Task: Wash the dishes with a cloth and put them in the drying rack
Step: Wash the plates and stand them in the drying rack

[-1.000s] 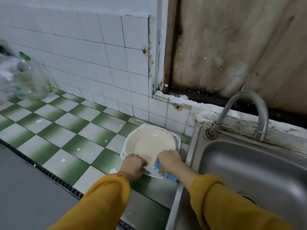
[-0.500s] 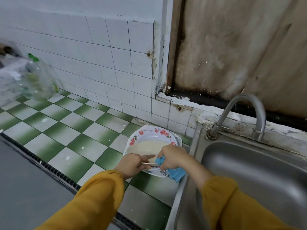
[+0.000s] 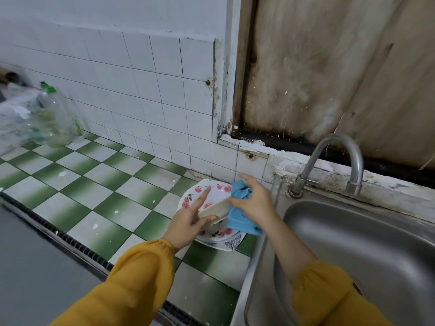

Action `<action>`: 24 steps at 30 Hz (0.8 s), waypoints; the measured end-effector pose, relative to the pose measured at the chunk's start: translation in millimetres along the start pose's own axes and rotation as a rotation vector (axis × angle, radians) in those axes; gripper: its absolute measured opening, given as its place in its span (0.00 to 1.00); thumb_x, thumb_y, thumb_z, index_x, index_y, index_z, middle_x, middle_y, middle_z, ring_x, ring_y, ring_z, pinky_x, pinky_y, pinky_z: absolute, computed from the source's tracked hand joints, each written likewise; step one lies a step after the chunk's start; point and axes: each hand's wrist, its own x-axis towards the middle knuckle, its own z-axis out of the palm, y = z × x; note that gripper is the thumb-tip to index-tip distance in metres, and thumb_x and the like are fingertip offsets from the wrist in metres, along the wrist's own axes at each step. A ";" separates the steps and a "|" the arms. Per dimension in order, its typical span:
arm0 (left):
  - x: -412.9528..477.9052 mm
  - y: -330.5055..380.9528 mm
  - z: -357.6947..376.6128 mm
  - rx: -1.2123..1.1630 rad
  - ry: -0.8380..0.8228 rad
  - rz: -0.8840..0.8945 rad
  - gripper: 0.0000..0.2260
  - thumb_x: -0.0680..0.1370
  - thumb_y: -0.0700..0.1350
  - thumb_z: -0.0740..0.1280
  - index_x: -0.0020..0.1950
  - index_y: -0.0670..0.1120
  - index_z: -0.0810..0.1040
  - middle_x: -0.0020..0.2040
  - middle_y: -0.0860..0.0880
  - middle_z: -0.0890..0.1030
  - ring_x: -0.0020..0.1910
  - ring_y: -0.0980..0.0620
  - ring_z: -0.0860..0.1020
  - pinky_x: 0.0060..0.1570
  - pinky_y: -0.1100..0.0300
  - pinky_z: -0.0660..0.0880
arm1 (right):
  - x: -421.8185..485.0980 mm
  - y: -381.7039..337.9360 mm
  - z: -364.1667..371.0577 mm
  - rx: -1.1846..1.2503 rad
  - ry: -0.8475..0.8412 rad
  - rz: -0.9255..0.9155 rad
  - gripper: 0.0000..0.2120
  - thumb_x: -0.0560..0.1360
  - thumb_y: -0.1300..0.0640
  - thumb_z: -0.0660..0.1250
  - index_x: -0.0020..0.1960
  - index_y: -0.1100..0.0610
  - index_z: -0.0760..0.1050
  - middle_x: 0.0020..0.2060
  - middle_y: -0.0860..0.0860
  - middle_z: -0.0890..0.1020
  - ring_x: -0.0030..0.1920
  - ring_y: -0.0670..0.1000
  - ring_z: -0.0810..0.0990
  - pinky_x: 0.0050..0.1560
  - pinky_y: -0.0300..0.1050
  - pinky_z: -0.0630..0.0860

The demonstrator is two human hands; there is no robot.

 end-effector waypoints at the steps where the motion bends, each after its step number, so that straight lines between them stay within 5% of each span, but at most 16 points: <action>1: 2.0 3.7 -0.2 -0.027 0.063 0.007 0.31 0.79 0.54 0.65 0.78 0.59 0.53 0.34 0.51 0.78 0.29 0.63 0.74 0.35 0.71 0.67 | -1.0 -1.0 0.9 0.084 0.082 0.021 0.34 0.69 0.61 0.77 0.71 0.49 0.68 0.58 0.50 0.76 0.53 0.51 0.79 0.53 0.48 0.80; 5: 8.2 17.4 -0.3 -0.197 0.278 -0.021 0.24 0.80 0.47 0.65 0.76 0.54 0.65 0.37 0.52 0.78 0.34 0.65 0.75 0.36 0.74 0.68 | -4.9 -2.3 3.7 0.381 0.258 0.079 0.27 0.72 0.61 0.74 0.67 0.52 0.68 0.52 0.53 0.77 0.44 0.48 0.80 0.40 0.38 0.77; 8: 11.1 37.2 -3.5 -0.459 0.496 -0.121 0.21 0.81 0.42 0.64 0.74 0.50 0.69 0.59 0.54 0.76 0.54 0.60 0.75 0.45 0.82 0.67 | -8.4 1.8 6.5 0.515 0.319 0.135 0.19 0.74 0.61 0.73 0.60 0.48 0.71 0.55 0.56 0.78 0.47 0.53 0.81 0.44 0.45 0.80; 12: 11.6 57.5 -10.3 -0.708 0.704 -0.208 0.19 0.81 0.41 0.65 0.72 0.49 0.71 0.59 0.57 0.76 0.51 0.71 0.76 0.45 0.82 0.68 | -24.0 -7.5 10.4 0.577 0.209 0.036 0.14 0.75 0.65 0.70 0.51 0.47 0.75 0.54 0.55 0.82 0.43 0.43 0.82 0.44 0.38 0.80; 15: 1.1 80.3 -14.7 -0.708 0.731 -0.152 0.19 0.81 0.40 0.64 0.72 0.46 0.70 0.62 0.56 0.75 0.52 0.79 0.72 0.48 0.81 0.68 | -44.5 -18.8 13.8 0.323 0.194 -0.352 0.18 0.74 0.62 0.71 0.57 0.43 0.76 0.60 0.52 0.78 0.55 0.36 0.77 0.57 0.33 0.73; 18: -17.2 113.5 -13.3 -0.760 0.644 -0.063 0.19 0.80 0.35 0.64 0.70 0.47 0.71 0.61 0.60 0.75 0.54 0.76 0.74 0.51 0.78 0.70 | -57.5 -27.9 22.5 -0.242 0.321 -0.720 0.17 0.76 0.47 0.63 0.65 0.41 0.75 0.67 0.47 0.72 0.64 0.46 0.66 0.63 0.44 0.62; 21: -43.5 140.3 -7.3 -0.763 0.609 -0.006 0.18 0.79 0.34 0.65 0.67 0.49 0.73 0.58 0.62 0.77 0.56 0.72 0.76 0.55 0.75 0.70 | -52.7 -41.9 1.4 -0.210 0.534 -0.411 0.18 0.78 0.43 0.57 0.63 0.43 0.77 0.68 0.45 0.73 0.67 0.49 0.63 0.67 0.50 0.56; 24: -68.2 163.8 2.4 -0.752 0.594 0.036 0.17 0.80 0.38 0.64 0.65 0.55 0.73 0.61 0.64 0.76 0.64 0.66 0.74 0.64 0.69 0.69 | -41.7 -39.0 -30.6 0.044 0.481 -0.157 0.18 0.76 0.39 0.55 0.59 0.44 0.76 0.61 0.47 0.79 0.65 0.54 0.72 0.69 0.64 0.60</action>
